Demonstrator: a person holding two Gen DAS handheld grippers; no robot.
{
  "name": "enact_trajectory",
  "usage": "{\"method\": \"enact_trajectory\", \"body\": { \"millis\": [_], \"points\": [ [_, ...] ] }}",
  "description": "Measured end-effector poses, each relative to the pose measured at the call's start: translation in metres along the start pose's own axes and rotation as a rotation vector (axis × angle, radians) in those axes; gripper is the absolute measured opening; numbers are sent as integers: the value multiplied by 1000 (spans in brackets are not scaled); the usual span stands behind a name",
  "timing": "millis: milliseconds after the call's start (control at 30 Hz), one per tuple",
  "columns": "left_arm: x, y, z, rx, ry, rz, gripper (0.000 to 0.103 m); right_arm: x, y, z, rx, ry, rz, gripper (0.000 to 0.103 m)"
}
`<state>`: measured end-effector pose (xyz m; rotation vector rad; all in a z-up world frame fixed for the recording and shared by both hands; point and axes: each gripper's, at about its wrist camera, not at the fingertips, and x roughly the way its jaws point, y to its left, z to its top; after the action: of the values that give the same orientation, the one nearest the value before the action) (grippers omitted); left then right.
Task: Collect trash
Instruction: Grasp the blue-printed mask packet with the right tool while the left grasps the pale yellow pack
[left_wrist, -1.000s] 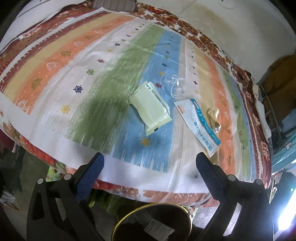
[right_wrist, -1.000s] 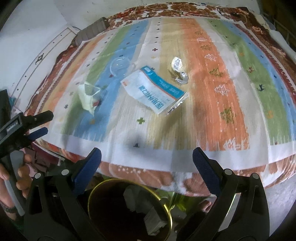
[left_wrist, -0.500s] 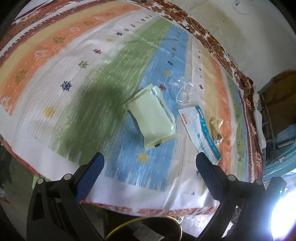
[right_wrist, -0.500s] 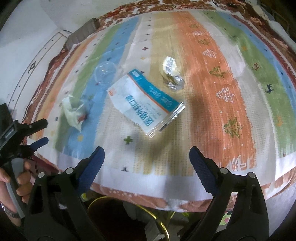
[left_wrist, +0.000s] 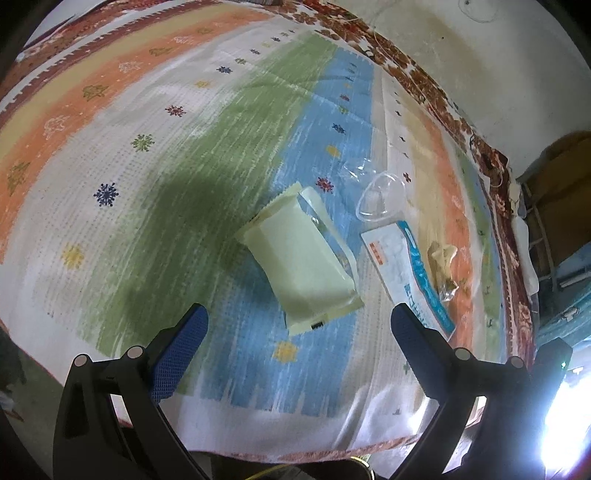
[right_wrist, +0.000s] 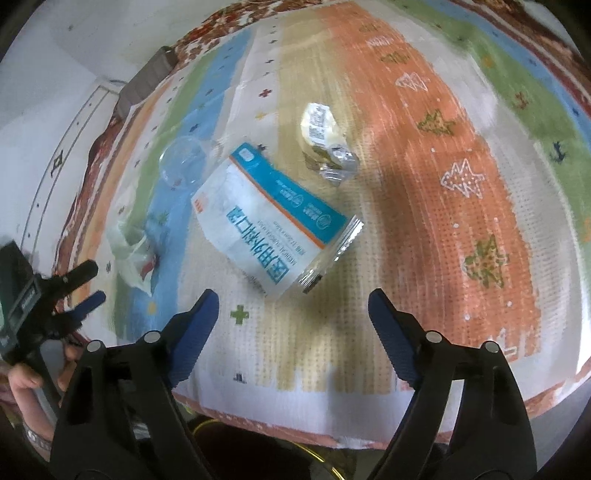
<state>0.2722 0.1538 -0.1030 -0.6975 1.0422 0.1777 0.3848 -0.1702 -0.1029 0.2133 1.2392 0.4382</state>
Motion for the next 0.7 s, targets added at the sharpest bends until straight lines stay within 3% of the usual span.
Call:
{"method": "enact_trajectory", "body": {
  "millis": [333, 700],
  "points": [
    [14, 17, 9, -105, 14, -61, 97, 24, -15, 9, 71, 30, 52, 58],
    [32, 14, 20, -51, 2, -68, 96, 40, -9, 18, 52, 37, 77, 33]
  ]
}}
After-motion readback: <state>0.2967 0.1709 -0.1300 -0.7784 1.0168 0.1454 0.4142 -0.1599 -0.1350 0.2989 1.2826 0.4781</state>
